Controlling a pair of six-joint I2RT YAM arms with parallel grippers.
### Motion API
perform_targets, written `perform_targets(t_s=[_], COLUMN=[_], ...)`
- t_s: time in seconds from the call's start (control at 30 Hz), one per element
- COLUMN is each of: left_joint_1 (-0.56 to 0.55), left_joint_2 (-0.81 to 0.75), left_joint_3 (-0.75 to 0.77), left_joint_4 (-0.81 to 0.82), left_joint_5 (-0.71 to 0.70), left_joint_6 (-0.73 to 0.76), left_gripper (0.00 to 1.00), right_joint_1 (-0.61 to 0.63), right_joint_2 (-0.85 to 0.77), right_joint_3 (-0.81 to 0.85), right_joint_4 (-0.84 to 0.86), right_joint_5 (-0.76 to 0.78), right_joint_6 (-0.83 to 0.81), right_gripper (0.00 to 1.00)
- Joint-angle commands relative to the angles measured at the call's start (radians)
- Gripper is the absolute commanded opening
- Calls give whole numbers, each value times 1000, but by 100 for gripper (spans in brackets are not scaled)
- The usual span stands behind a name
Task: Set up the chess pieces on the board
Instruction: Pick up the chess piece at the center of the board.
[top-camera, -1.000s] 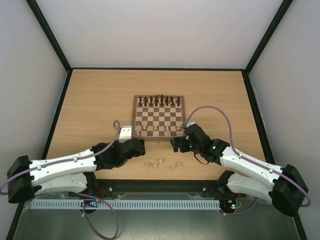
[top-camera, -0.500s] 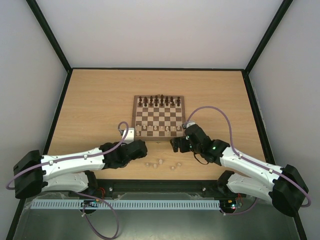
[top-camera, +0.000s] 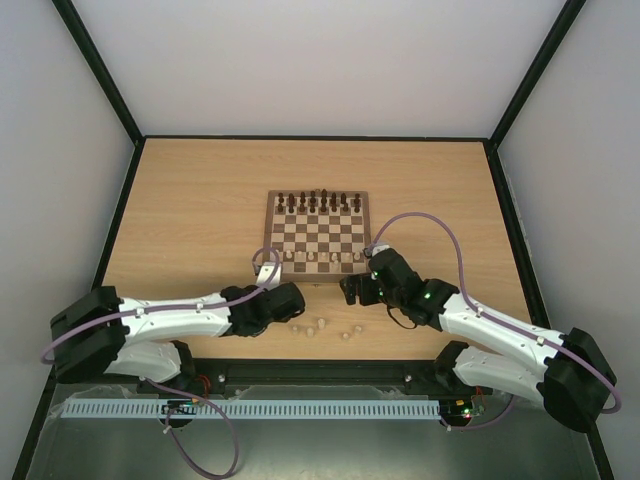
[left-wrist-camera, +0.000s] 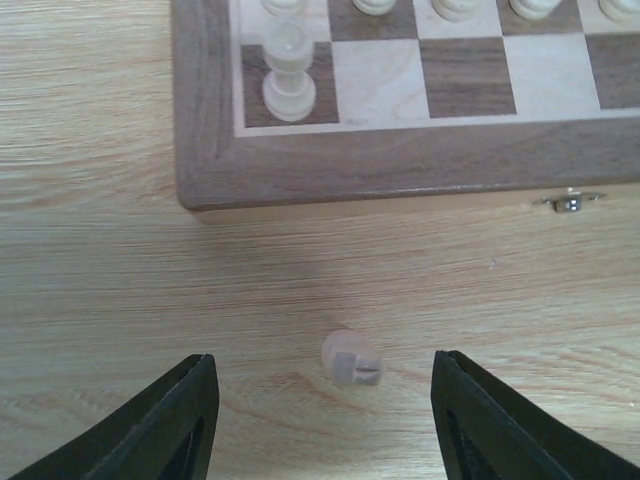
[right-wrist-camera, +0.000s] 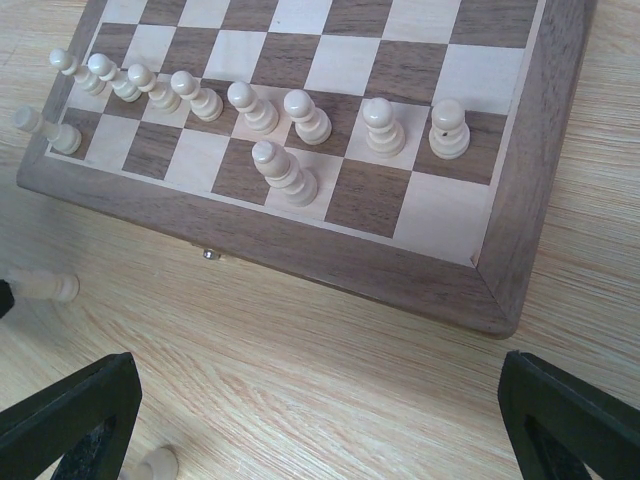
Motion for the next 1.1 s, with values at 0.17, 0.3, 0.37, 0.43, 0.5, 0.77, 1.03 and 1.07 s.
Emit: perform_targets(t_s=[0.17, 0.3, 0.37, 0.43, 0.5, 0.77, 1.03, 1.07], left_joint_1=[10, 10, 11, 11, 12, 26, 38, 38], left_joint_2=[75, 93, 102, 112, 123, 154, 171, 176], left_joint_3=[-8, -11, -12, -12, -9, -5, -7, -3], left_joint_4=[59, 63, 68, 69, 73, 96, 120, 121], left_joint_5=[56, 59, 59, 60, 58, 52, 41, 41], left_joint_6=[43, 43, 43, 45, 47, 56, 62, 63], left_gripper=[49, 45, 42, 40, 37, 28, 19, 18], right_joint_1=[-1, -1, -2, -2, -2, -2, -2, -2], right_joint_2=[4, 4, 4, 4, 4, -2, 1, 1], right_joint_3=[-14, -14, -16, -15, -16, -19, -23, -24], right_joint_4=[11, 12, 12, 12, 13, 12, 14, 15], right_joint_5=[-4, -6, -7, -7, -6, -5, -8, -8], right_joint_6=[4, 5, 4, 4, 4, 6, 6, 5], right_gripper=[99, 99, 99, 99, 99, 99, 99, 99])
